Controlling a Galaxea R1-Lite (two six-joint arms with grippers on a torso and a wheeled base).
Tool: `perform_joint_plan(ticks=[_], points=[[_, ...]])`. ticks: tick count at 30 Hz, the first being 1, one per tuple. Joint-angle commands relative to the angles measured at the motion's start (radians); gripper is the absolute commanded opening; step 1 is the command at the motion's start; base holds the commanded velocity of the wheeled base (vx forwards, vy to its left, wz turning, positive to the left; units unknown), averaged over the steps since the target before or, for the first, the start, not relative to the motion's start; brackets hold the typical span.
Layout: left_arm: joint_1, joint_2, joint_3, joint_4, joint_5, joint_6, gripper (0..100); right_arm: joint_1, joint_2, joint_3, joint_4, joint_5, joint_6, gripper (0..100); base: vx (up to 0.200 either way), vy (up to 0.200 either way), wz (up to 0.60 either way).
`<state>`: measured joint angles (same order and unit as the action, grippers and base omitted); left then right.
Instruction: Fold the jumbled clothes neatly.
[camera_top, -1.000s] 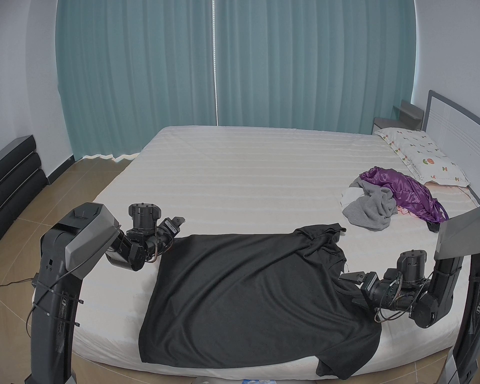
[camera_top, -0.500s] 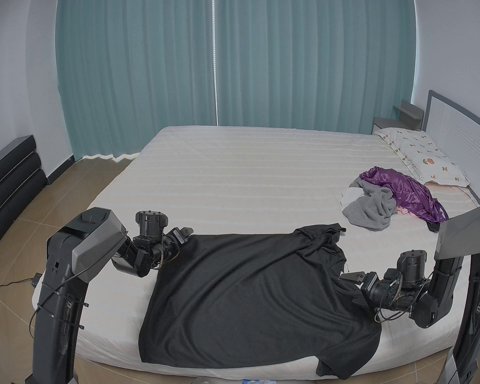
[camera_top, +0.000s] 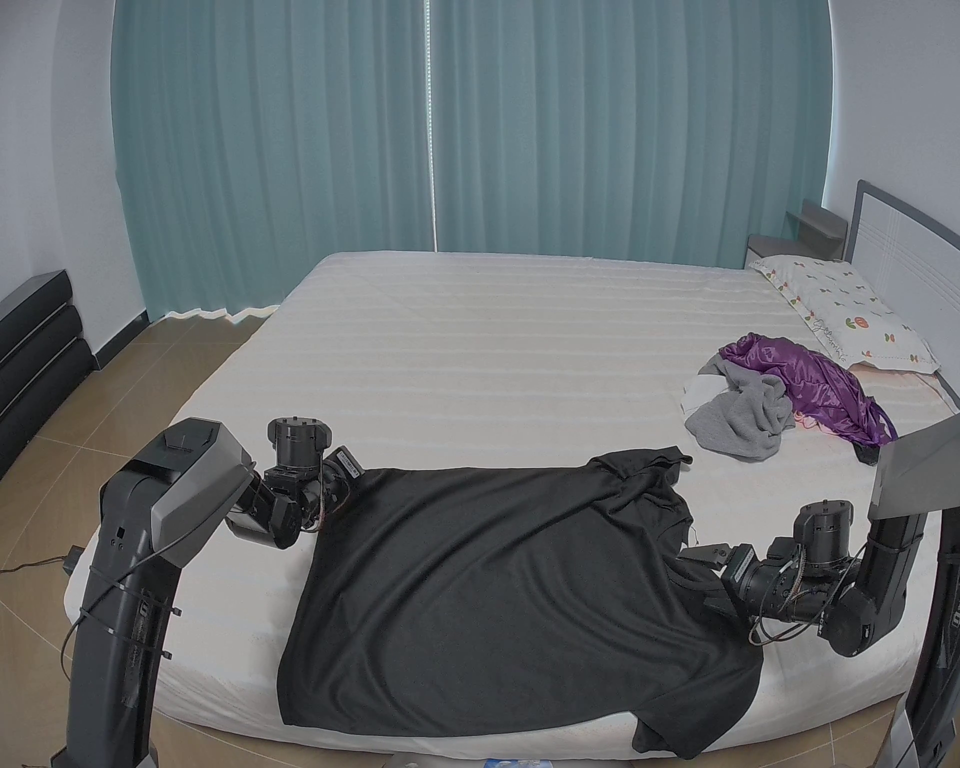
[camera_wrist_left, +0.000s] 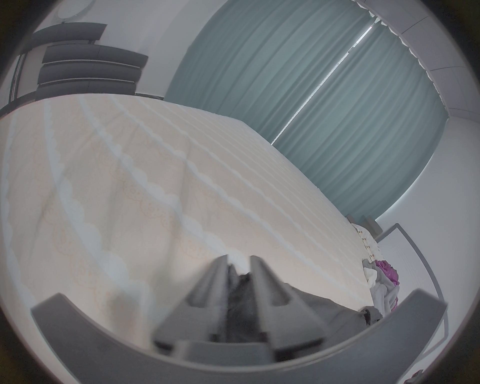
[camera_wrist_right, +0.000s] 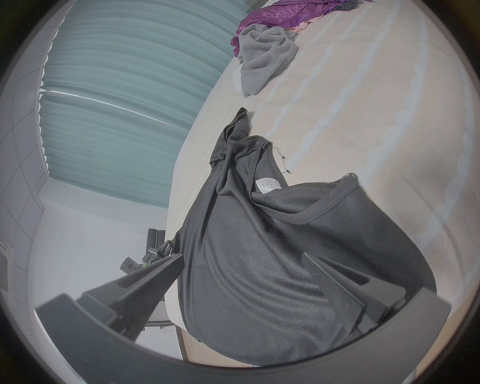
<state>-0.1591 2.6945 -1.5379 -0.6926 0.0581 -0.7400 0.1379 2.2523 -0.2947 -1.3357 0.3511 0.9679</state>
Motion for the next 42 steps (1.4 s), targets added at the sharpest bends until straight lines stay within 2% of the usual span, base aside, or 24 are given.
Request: perform_joint_plan(ticks=[1,15,30,38,42], points=[[0.006,0.024,-0.030,-0.001,0.011,-0.002,0,0.000,0.001,0.000,0.000,0.000,0.000,100,0.000,0.000,0.00],[0.041,0.041,-0.116,-0.012,0.065,-0.064,0,0.000,0.001,0.000,0.000,0.000,0.000,100,0.000,0.000,0.00],[0.056,0.070,-0.219,-0.004,0.075,-0.064,0,0.000,0.006,-0.034,-0.054,-0.020,-0.003,100,0.000,0.000,0.00],[0.099,0.082,-0.340,0.024,0.080,-0.055,0,-0.007,0.081,-0.242,-0.008,-0.116,-0.029,100,0.000,0.000,0.00],[0.119,0.097,-0.407,0.100,0.080,-0.055,0,-0.009,0.115,-0.439,0.148,-0.138,-0.046,100,0.000,0.000,0.00]])
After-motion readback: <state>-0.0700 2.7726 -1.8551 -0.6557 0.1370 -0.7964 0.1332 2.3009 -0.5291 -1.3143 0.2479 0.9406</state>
